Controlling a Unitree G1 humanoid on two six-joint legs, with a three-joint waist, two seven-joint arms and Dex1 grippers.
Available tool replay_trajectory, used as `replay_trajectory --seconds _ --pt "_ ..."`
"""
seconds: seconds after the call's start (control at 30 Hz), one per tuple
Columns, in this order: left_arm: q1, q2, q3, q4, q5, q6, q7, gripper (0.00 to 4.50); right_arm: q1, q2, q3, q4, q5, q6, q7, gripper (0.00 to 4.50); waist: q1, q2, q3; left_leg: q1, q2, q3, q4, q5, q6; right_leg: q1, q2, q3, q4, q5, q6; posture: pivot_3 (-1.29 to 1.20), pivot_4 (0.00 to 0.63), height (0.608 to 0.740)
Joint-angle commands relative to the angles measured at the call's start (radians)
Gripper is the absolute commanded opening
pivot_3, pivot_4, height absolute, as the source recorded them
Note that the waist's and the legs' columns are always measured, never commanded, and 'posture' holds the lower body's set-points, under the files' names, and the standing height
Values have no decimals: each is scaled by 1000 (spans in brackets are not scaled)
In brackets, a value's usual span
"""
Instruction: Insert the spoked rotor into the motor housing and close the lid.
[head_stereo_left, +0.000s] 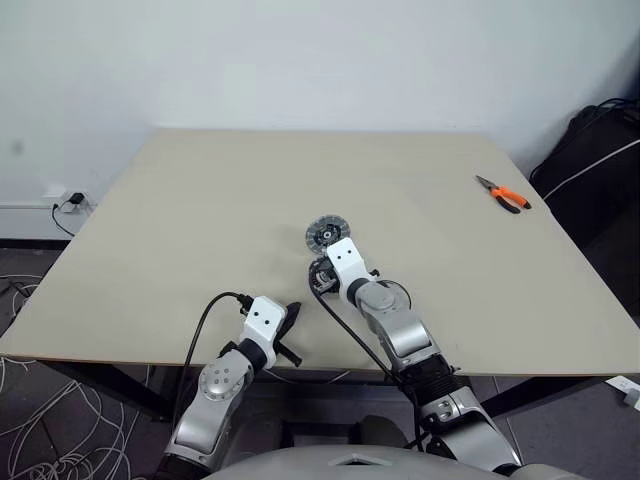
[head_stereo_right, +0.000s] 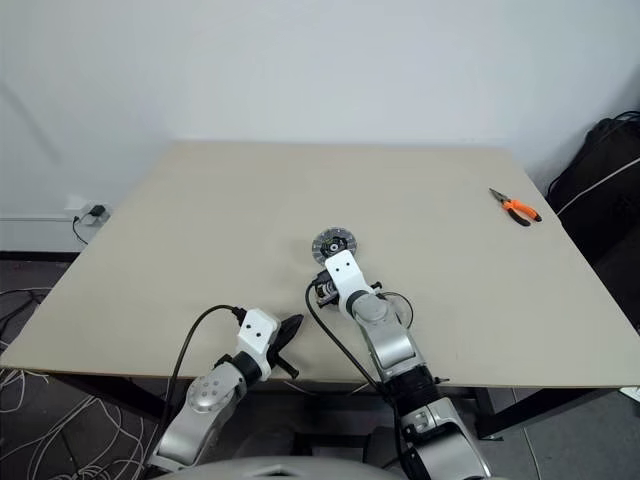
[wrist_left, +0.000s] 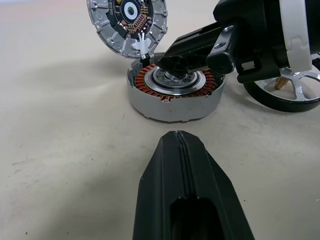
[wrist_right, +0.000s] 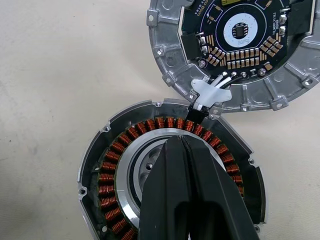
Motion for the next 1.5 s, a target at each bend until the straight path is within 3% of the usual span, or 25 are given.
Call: replay_trajectory --seconds 0.03,0.37,0.97,1.5 --pt "-13 -1 0 -40 -4 -9 -1 0 -12 8 7 -10 3 1 16 41 -3 0 0 0 0 0 0 0 0 0 0 0 0 0 0 0 0 740" --pt "-12 -2 -2 -37 -5 -8 -2 0 11 -6 51 -29 15 47 113 41 -20 0 0 1 0 0 0 0 0 0 0 0 0 0 0 0 0 740" --pt "-18 -1 -8 -32 -6 -8 -17 0 38 -5 -55 -188 9 -29 -5 41 -18 0 0 0 0 0 -1 0 0 0 0 1 0 0 0 0 0 740" --pt "-9 -3 -9 -39 -5 -2 -10 0 4 3 -9 -56 -16 -21 -9 41 -18 0 0 0 0 0 -2 0 0 0 0 1 0 0 0 0 0 740"
